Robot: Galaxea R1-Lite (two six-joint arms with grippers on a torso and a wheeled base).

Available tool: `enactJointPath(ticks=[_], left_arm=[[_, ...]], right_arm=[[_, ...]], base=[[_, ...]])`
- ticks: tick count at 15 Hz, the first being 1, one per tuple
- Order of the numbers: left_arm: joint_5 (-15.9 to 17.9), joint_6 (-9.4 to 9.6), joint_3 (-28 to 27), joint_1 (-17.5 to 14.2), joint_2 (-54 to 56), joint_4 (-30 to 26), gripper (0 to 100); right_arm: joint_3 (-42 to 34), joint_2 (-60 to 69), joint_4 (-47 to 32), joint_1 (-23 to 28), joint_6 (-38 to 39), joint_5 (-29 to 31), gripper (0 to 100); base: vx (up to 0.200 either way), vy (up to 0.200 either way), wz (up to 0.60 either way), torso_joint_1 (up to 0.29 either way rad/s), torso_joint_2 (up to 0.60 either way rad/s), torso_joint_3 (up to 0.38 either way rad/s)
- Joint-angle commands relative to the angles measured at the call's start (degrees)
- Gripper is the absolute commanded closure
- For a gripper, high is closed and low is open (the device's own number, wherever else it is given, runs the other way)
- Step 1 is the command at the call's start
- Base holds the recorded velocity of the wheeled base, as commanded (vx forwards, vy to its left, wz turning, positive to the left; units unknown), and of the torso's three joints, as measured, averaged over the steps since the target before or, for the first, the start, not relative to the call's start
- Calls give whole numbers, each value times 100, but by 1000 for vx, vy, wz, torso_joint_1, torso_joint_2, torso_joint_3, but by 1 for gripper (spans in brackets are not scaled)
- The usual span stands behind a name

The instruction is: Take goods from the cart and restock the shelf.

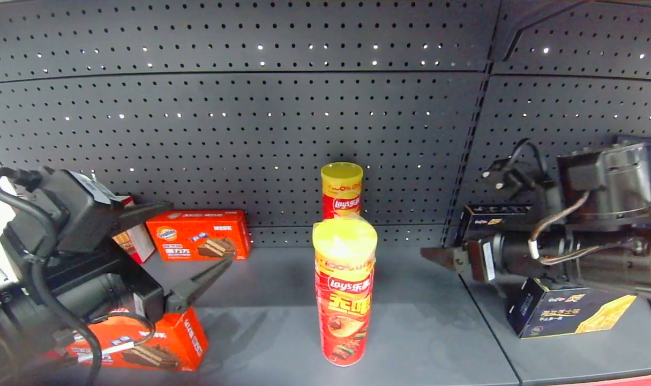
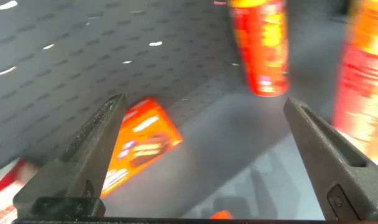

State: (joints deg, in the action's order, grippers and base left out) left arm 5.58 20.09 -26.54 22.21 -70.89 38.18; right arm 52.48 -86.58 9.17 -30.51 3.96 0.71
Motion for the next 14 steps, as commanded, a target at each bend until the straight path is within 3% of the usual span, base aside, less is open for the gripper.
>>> enactJointPath(ticks=[1,2,5,9,14], left_arm=[[-5,109,26,275,-382,-4,0],[-5,206,-9,293,-522,14,0],[-13,232,-71,284,-619,40,0],[-13,241,-36,319,-663,14,0],[-22,250,-44,389,-892,23,0]], right_arm=[[25,721,15,678,-9,-27,0],[34,888,15,986,-9,-44,0],[-115,1495,15,1671,-9,-71,0],[-1372,3340,-11,2744,-1,-71,0],[-2849,5151,-3,3060,17,-27,0]], base=[[0,0,0,0,0,0],[0,0,0,0,0,0],[0,0,0,0,0,0],[0,0,0,0,0,0],[0,0,0,0,0,0]])
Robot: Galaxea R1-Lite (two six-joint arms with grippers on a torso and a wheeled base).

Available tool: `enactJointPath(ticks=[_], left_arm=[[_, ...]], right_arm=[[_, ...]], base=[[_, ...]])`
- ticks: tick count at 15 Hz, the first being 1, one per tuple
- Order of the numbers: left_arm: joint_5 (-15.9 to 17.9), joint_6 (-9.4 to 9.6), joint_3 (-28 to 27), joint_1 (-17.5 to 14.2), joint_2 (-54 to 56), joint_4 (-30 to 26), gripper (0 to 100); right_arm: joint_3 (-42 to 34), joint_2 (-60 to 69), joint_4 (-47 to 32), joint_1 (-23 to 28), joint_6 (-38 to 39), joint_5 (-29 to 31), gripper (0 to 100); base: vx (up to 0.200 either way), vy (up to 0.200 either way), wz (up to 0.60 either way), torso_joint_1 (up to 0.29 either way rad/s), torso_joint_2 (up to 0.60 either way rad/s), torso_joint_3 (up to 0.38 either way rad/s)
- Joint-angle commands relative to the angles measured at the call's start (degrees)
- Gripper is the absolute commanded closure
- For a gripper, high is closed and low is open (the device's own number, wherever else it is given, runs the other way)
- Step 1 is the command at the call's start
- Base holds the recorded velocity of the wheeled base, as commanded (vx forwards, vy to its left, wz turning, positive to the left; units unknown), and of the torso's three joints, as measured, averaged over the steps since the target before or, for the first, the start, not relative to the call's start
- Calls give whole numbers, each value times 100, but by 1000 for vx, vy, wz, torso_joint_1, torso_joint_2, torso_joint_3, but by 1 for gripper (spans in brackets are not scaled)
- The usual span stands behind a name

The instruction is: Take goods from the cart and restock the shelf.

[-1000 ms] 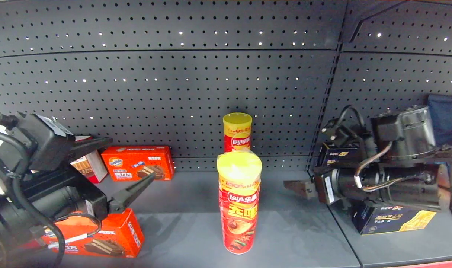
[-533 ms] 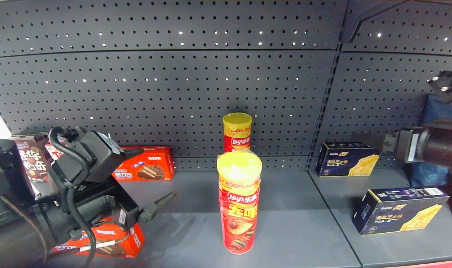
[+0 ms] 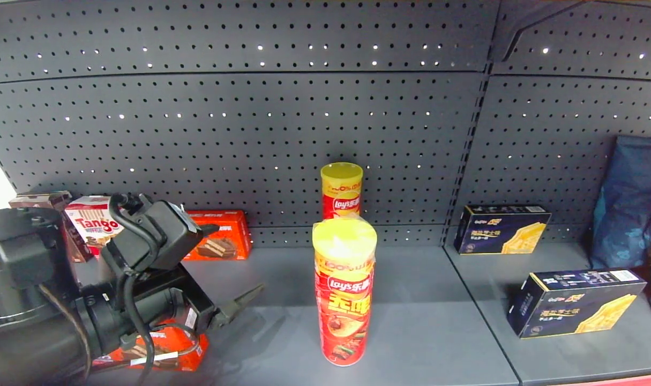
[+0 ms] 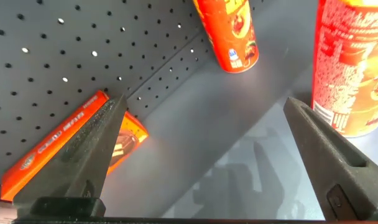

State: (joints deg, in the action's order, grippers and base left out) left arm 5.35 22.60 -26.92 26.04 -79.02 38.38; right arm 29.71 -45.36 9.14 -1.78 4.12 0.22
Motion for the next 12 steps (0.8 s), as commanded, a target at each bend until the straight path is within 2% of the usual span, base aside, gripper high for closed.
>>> enactJointPath(ticks=[1,3,6,7,10,11,12], left_arm=[[1,-1,20,6,-70,3,0],[1,-10,37,-2,-70,3,0],[10,-10,2,6,-79,3,0],[10,-1,-7,15,-105,-6,0],[1,16,-24,314,-413,3,0],[1,95,-24,393,-518,3,0],[1,271,-15,402,-588,12,0]], right_arm=[[-694,1267,-27,327,1,22,0],[-967,1680,-35,573,1,4,0],[-1398,2497,-176,644,-25,22,0],[-1477,2778,-422,723,-25,40,0],[-1459,3604,-1468,793,-25,40,0],[-1459,3780,-1661,820,-25,40,0],[-1468,3895,-1767,855,-17,66,0]], base=[[0,0,0,0,0,0],[0,0,0,0,0,0],[0,0,0,0,0,0],[0,0,0,0,0,0],[0,0,0,0,0,0],[0,0,0,0,0,0],[0,0,0,0,0,0]])
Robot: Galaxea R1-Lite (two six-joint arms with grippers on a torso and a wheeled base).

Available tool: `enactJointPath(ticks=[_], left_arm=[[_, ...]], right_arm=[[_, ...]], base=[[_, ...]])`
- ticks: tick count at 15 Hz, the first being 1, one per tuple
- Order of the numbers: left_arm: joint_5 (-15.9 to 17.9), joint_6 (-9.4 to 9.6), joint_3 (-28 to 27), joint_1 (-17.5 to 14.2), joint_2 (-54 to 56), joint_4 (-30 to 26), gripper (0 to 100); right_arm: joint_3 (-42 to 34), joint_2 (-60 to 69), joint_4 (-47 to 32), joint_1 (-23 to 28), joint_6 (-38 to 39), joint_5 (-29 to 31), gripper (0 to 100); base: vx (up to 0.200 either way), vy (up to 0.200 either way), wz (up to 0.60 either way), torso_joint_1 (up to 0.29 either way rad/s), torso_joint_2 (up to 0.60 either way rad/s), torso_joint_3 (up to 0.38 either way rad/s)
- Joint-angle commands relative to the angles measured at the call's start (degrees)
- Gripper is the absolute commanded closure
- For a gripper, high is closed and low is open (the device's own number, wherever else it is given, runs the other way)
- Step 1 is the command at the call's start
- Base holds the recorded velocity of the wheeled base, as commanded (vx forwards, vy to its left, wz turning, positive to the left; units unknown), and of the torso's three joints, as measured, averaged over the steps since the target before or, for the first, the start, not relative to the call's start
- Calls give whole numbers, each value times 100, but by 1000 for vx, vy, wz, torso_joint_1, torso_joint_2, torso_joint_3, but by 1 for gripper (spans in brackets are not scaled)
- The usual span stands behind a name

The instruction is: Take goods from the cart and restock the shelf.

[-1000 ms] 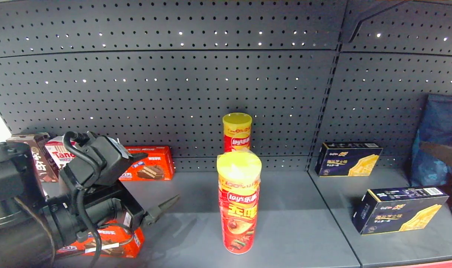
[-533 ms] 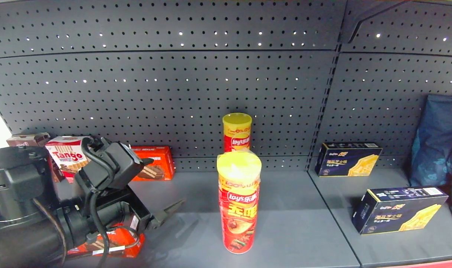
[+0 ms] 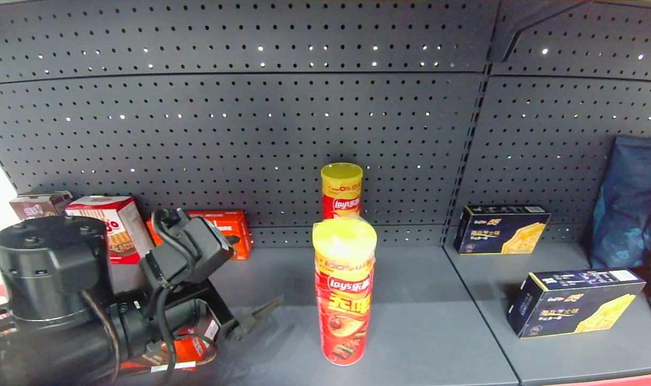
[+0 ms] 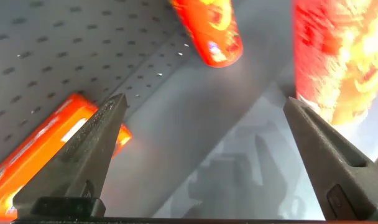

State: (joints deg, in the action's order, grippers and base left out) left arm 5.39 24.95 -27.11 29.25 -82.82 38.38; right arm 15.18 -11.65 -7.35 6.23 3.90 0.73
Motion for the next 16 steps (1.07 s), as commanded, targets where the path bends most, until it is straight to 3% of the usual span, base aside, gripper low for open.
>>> enactJointPath(ticks=[1,5,16], left_arm=[[6,159,22,73,-269,12,0],[-11,326,-5,90,-647,30,0],[-99,326,-356,363,-1333,38,0]], right_arm=[[-32,603,-197,80,5,67,0],[-111,603,-214,80,5,164,0],[-270,603,-188,80,14,208,0]], base=[[0,0,0,0,0,0],[0,0,0,0,0,0],[0,0,0,0,0,0]])
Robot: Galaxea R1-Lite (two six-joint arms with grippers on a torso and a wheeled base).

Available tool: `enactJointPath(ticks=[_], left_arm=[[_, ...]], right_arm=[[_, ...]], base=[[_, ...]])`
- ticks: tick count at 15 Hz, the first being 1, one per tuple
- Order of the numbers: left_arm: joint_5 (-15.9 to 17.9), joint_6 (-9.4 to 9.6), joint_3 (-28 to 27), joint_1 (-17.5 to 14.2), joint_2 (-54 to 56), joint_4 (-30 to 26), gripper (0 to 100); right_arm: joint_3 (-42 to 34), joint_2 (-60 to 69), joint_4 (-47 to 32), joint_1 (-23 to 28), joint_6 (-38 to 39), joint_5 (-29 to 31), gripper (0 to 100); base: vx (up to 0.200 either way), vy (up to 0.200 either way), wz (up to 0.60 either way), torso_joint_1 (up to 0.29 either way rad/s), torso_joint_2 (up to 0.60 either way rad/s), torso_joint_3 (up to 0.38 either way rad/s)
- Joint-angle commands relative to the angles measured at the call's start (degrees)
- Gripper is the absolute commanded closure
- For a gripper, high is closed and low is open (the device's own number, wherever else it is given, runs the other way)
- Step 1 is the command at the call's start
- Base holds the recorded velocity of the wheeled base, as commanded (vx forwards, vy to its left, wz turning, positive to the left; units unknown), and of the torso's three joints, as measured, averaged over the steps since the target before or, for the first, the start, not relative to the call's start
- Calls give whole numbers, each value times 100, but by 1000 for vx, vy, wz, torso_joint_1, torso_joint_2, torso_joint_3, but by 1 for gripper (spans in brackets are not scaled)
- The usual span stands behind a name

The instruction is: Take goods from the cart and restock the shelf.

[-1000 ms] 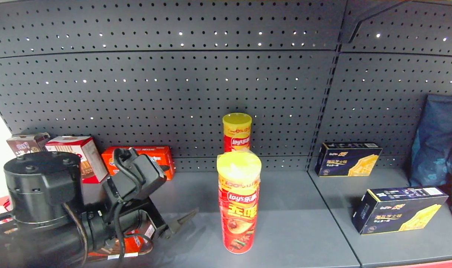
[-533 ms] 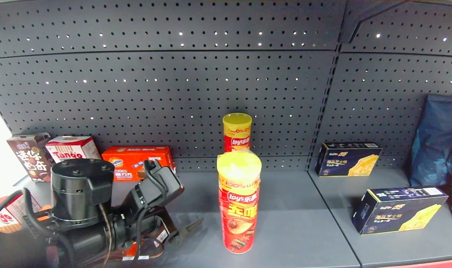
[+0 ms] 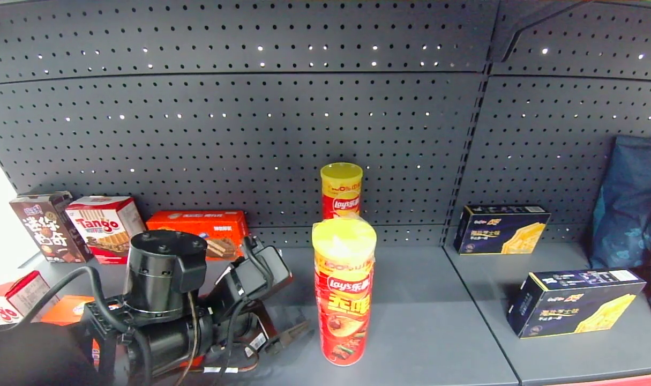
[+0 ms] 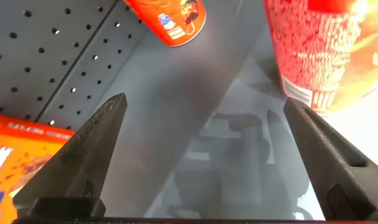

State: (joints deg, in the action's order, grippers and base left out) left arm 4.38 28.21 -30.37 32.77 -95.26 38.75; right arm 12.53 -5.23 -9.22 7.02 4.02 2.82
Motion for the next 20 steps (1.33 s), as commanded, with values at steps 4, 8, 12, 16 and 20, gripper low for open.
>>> enactJointPath(ticks=[4,8,12,16,20], left_arm=[[2,0,-180,107,-248,1,0],[2,0,-224,151,-309,9,0],[2,0,-233,151,-371,80,0],[2,0,-189,177,-336,80,0],[-7,-52,-233,-209,666,80,0]], right_arm=[[-14,-31,-1,1,2,0,0],[-23,-40,-10,1,2,8,0],[-67,-31,-1,1,2,8,0],[-67,-31,-1,1,2,8,0],[-374,-31,16,1,-244,-9,0]], base=[[0,0,0,0,0,0],[0,0,0,0,0,0],[0,0,0,0,0,0],[0,0,0,0,0,0],[0,0,0,0,0,0]])
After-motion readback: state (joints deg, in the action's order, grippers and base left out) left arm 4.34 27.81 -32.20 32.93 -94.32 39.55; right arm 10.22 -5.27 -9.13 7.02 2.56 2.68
